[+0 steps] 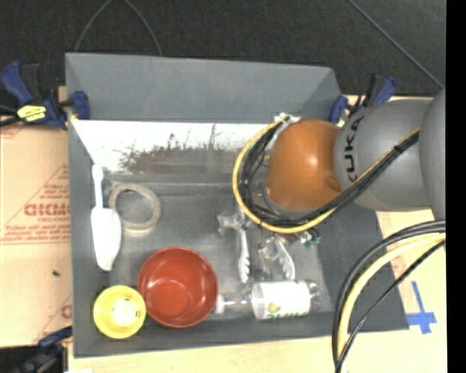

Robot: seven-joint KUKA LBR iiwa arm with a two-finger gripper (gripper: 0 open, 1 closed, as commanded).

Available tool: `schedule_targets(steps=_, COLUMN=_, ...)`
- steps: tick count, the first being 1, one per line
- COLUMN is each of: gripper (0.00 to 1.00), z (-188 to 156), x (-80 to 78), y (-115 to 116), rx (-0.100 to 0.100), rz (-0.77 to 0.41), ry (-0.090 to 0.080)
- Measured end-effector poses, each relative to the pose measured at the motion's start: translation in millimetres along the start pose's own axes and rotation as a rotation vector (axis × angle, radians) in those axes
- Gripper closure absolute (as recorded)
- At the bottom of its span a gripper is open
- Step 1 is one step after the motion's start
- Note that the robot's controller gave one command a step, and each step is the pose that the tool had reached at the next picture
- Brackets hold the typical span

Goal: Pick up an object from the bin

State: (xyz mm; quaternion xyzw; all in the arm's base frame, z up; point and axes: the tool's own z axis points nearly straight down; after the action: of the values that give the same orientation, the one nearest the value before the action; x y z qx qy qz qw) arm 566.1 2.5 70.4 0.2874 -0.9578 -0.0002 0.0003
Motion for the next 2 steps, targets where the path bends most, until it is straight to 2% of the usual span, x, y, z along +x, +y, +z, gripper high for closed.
schedule_targets(steps=1, gripper=0.0, z=-54, x=-3.5, y=-3, rx=0.004, rz=0.058, ry=-0.006)
schedule_targets(steps=2, gripper=0.0, z=-6, x=0.1, y=0, rx=-0.002, rz=0.004, ry=0.0)
